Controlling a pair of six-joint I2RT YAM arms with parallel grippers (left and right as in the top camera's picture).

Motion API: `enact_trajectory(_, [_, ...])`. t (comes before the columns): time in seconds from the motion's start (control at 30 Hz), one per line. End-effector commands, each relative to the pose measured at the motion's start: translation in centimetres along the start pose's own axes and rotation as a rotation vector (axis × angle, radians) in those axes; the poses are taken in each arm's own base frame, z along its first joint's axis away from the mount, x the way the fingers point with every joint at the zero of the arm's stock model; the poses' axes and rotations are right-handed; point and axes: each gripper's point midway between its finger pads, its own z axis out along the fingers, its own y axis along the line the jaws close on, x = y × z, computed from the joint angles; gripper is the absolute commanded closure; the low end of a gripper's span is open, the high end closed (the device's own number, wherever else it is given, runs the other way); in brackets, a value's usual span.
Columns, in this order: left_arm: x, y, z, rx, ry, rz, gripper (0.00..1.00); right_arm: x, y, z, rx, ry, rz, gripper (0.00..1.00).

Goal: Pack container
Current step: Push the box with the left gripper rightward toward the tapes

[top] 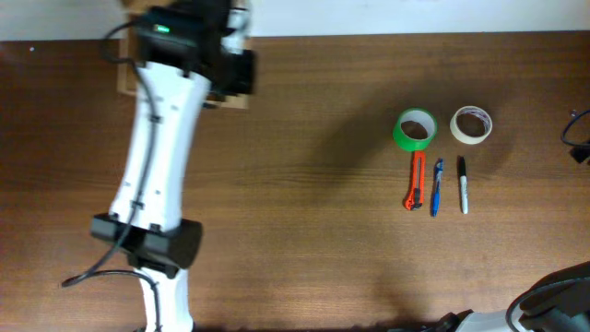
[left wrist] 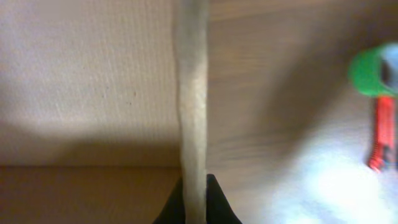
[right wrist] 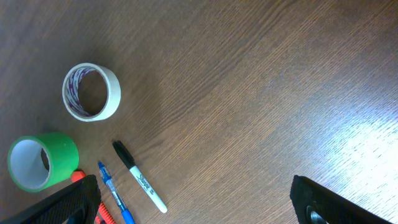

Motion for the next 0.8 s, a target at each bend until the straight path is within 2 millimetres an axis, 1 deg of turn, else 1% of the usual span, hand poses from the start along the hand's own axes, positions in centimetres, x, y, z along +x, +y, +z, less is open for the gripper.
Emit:
enact_trajectory(0.0, [0.8, -4.3, -0.5, -0.001, -0.011, -0.024, 0.98, -0.2, 0.1, 0.0, -0.009, -0.002, -0.003, 0.01])
enact_trajectory(0.1, [1.7, -7.3, 0.0, -0.035, -0.010, -0.058, 0.98, -0.2, 0.1, 0.0, -0.009, -0.002, -0.003, 0.01])
enact_trajectory(0.2, [2.8, -10.5, 0.6, -0.023, 0.001, -0.081, 0.98, -0.2, 0.1, 0.0, -0.009, -0.002, -0.003, 0.01])
enact_trajectory(0.27, [3.7, -12.5, 1.4, -0.014, 0.022, -0.105, 0.99, -0.2, 0.1, 0.0, -0.009, -0.002, -0.003, 0.01])
enact_trajectory(0.33, [4.5, -14.1, 2.5, -0.022, 0.043, -0.121, 0.99, -0.2, 0.1, 0.0, -0.009, -0.002, -0.003, 0.01])
enact_trajectory(0.5, [6.0, -16.9, 6.7, -0.066, 0.085, -0.164, 0.98, -0.2, 0.1, 0.0, -0.009, -0.002, -0.003, 0.01])
enact_trajectory(0.57, [6.7, -17.6, 8.5, -0.072, 0.115, -0.172, 0.99, -0.2, 0.1, 0.0, -0.009, -0.002, -0.003, 0.01])
enact_trajectory(0.63, [7.6, -18.2, 10.2, -0.065, 0.169, -0.175, 0.98, -0.2, 0.1, 0.0, -0.009, -0.002, -0.003, 0.01])
enact_trajectory(0.77, [9.1, -18.4, 13.0, -0.091, 0.237, -0.195, 0.99, -0.2, 0.1, 0.0, -0.009, -0.002, -0.003, 0.01])
